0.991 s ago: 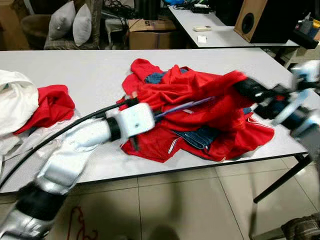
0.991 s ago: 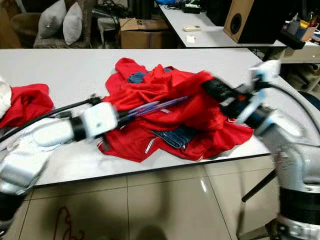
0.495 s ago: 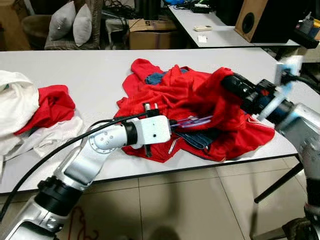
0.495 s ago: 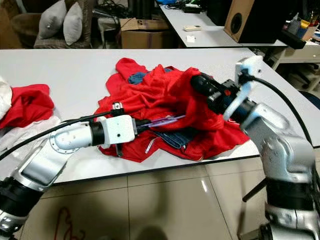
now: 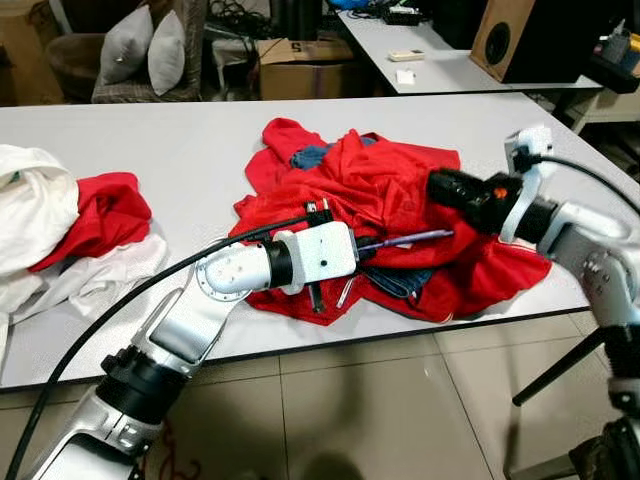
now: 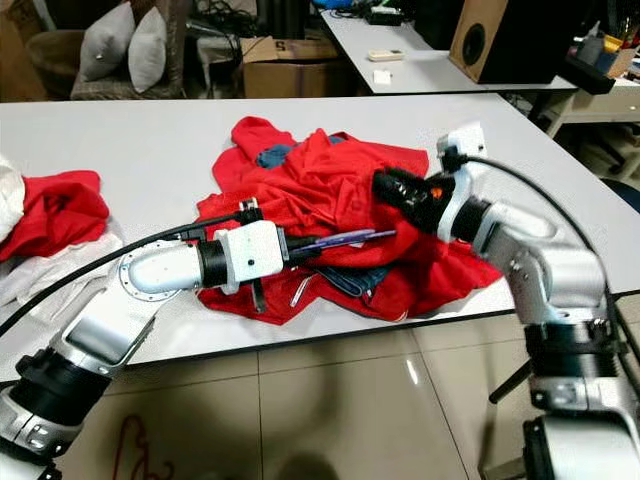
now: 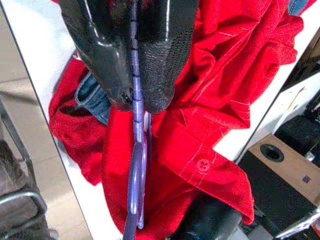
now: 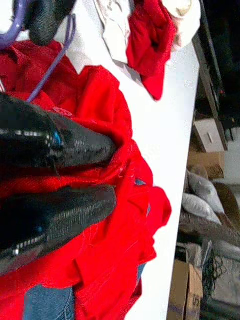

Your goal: Hang hanger

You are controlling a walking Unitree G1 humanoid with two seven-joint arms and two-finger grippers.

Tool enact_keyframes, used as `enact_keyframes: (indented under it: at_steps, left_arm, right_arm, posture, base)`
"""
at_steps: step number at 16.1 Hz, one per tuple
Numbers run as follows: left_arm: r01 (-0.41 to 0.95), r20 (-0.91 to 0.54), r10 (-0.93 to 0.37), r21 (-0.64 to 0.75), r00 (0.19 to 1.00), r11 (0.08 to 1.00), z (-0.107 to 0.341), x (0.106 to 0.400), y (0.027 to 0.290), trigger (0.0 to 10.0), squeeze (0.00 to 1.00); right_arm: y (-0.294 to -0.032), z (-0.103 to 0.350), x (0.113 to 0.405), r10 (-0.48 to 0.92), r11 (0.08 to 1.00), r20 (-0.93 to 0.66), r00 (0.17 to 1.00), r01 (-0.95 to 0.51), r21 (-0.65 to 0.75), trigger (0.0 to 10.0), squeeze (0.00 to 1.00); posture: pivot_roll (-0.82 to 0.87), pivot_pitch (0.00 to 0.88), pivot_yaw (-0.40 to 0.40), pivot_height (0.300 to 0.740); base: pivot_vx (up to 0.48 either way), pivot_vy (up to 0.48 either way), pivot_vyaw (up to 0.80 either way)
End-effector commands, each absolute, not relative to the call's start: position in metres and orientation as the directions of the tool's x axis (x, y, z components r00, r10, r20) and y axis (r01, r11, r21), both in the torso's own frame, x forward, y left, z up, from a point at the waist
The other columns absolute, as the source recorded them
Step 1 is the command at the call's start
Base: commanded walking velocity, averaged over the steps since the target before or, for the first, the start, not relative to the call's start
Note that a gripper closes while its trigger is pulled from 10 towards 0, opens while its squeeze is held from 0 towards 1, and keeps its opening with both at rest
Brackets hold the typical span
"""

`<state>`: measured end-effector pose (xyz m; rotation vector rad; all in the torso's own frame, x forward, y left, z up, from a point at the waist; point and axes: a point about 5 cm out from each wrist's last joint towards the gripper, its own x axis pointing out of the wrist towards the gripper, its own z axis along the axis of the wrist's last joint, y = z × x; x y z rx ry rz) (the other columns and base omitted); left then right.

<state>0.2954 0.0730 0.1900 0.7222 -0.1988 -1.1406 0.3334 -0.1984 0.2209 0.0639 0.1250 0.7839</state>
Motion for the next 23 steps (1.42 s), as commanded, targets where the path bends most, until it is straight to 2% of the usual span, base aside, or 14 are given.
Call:
enact_keyframes:
  at_steps: [1,5,9,13,16,17,18,20,23]
  left_arm:
    - [0.743,-0.165,-0.893,0.629,0.418,0.231,0.2,0.297,0.072,10.0,0.0]
    - [0.747,-0.183,-0.883,0.621,0.432,0.237,0.197,0.3,0.078,10.0,0.0]
    - [0.753,-0.191,-0.881,0.614,0.433,0.237,0.194,0.301,0.08,10.0,0.0]
    - [0.758,-0.201,-0.88,0.61,0.43,0.231,0.193,0.3,0.081,10.0,0.0]
    - [0.759,-0.205,-0.88,0.609,0.429,0.229,0.193,0.301,0.082,10.0,0.0]
    - [0.761,-0.207,-0.881,0.609,0.426,0.225,0.193,0.301,0.082,10.0,0.0]
    - [0.763,-0.211,-0.883,0.609,0.42,0.217,0.193,0.3,0.082,10.0,0.0]
    - [0.767,-0.218,-0.887,0.608,0.407,0.202,0.194,0.3,0.081,10.0,0.0]
    - [0.78,-0.229,-0.895,0.599,0.383,0.181,0.19,0.296,0.077,10.0,0.0]
  right_arm:
    - [-0.204,0.224,0.333,0.721,0.693,-0.116,0.683,-0.714,0.102,10.0,1.0]
    - [-0.228,0.242,0.315,0.796,0.582,-0.245,0.554,-0.811,0.058,10.0,1.0]
    - [-0.245,0.262,0.295,0.85,0.467,-0.282,0.445,-0.884,0.012,10.0,1.0]
    - [-0.261,0.282,0.295,0.806,0.505,-0.237,0.543,-0.839,-0.203,10.0,1.0]
    - [-0.267,0.28,0.29,0.743,0.431,-0.35,0.571,-0.808,-0.403,10.0,1.0]
    - [-0.265,0.278,0.285,0.75,0.373,-0.373,0.547,-0.814,-0.444,10.0,0.29]
    - [-0.261,0.274,0.28,0.765,0.295,-0.41,0.497,-0.836,-0.463,10.0,0.0]
    - [-0.259,0.263,0.275,0.751,0.19,-0.491,0.442,-0.856,-0.48,10.0,0.0]
    - [-0.261,0.249,0.278,0.679,0.091,-0.582,0.447,-0.839,-0.537,10.0,0.0]
  posture:
    - [-0.04,0.002,-0.012,0.74]
    - [-0.05,0.0,-0.012,0.74]
    - [-0.05,0.0,-0.014,0.74]
    - [-0.05,0.0,-0.01,0.74]
    - [-0.05,0.0,-0.008,0.74]
    - [-0.05,0.0,-0.008,0.74]
    - [-0.05,0.0,-0.005,0.74]
    - [-0.05,0.0,-0.006,0.74]
    - [-0.05,0.0,-0.008,0.74]
  base:
    - [0.0,0.0,0.0]
    - [0.0,0.0,0.0]
    - [0.0,0.0,0.0]
    - [0.0,0.0,0.0]
    - [0.0,0.0,0.0]
    - [0.0,0.0,0.0]
    - [0.0,0.0,0.0]
    - [0.0,0.0,0.0]
    - [0.0,0.0,0.0]
